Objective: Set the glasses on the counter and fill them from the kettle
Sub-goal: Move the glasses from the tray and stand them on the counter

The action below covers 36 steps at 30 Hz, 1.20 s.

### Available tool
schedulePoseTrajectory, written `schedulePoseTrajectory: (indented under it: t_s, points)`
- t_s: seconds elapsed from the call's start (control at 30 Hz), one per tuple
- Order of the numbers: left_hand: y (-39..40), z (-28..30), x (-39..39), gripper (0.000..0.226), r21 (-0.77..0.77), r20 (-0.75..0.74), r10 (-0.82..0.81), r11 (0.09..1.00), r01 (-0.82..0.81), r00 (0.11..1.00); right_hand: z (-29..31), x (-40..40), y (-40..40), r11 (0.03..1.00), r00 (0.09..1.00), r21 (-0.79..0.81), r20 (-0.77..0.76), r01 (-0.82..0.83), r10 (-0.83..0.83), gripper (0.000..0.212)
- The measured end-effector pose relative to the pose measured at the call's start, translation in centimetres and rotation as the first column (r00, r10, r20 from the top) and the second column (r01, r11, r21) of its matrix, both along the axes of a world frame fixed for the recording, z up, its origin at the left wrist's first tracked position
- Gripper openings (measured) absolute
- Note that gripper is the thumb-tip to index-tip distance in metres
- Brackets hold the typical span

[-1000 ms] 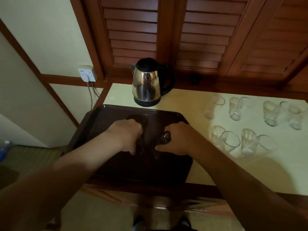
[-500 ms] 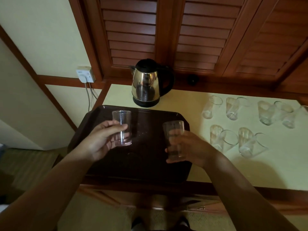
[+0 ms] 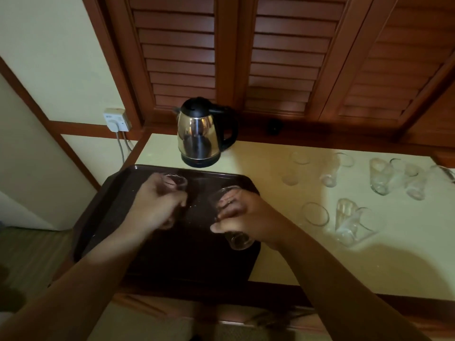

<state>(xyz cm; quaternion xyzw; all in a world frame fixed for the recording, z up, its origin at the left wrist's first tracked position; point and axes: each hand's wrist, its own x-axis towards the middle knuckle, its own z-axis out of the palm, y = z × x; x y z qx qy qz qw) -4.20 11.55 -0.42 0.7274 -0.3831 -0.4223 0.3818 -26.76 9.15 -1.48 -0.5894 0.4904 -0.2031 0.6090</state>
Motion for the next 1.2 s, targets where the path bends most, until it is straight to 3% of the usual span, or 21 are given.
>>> schedulePoseTrajectory:
  t_s: [0.03,0.07,0.1,0.13,0.17,0.23,0.3,0.37,0.5,0.57,0.8,0.97,1.2]
  points:
    - [0.0,0.0,-0.4,0.035,-0.061,0.224,-0.024,0.997,0.039,0.974,0.3,-0.6,0.0,0.999,0.998,0.031,0.046,-0.037,0.035,0.05]
    - [-0.1,0.1,-0.9,0.036,-0.119,0.35,-0.023,0.991,0.068,0.937,0.8,-1.2,0.0,0.997,0.992,0.062,0.122,-0.053,0.045,0.05]
    - [-0.2,0.5,-1.6,0.035,-0.163,0.379,-0.002,0.984,0.069,0.925,1.4,-2.2,0.0,0.995,0.977,0.081,0.208,-0.055,0.037,0.05]
    - [-0.4,1.2,-2.5,0.033,-0.202,0.288,0.021,0.979,0.039,0.957,1.9,-3.5,0.0,0.995,0.961,0.088,0.277,-0.047,0.021,0.05]
    - [-0.6,2.1,-3.7,0.032,-0.22,0.096,0.038,0.975,-0.016,0.995,2.6,-5.2,-0.1,0.997,0.946,0.073,0.324,-0.035,0.01,0.049]
    - [-0.8,3.8,-7.0,0.038,-0.198,-0.291,-0.011,0.979,-0.049,0.957,4.2,-9.4,-0.5,1.0,0.932,-0.014,0.363,0.007,-0.002,0.043]
    - [-1.1,5.1,-10.8,0.049,-0.232,-0.478,-0.089,0.972,-0.028,0.874,5.9,-14.3,-1.2,0.989,0.932,-0.13,0.362,0.068,-0.017,0.044]
    - [-1.9,5.7,-15.4,0.048,-0.336,-0.529,-0.163,0.942,-0.029,0.833,7.4,-19.8,-1.7,0.96,0.937,-0.245,0.346,0.139,-0.047,0.049]
    - [-4.0,6.1,-26.2,0.048,-0.464,-0.493,-0.293,0.885,0.037,0.819,8.2,-30.0,-2.6,0.865,0.934,-0.41,0.317,0.29,-0.163,0.046]
    - [-4.8,6.1,-32.1,0.055,-0.488,-0.468,-0.353,0.868,0.096,0.81,7.6,-34.3,-3.0,0.831,0.931,-0.437,0.27,0.345,-0.244,0.051]
    - [-6.8,0.5,-47.1,0.041,-0.507,-0.317,-0.546,0.789,0.347,0.776,0.2,-46.4,-3.5,0.72,0.847,-0.467,0.142,0.513,-0.512,0.051]
    - [-7.7,-6.2,-51.5,0.044,-0.409,-0.225,-0.595,0.776,0.48,0.771,-6.8,-50.9,-3.2,0.642,0.789,-0.522,0.104,0.561,-0.605,0.058]
    - [-7.5,-11.6,-52.5,0.047,-0.369,-0.075,-0.498,0.819,0.44,0.864,-10.0,-52.6,-2.1,0.674,0.784,-0.432,0.146,0.599,-0.603,0.062]
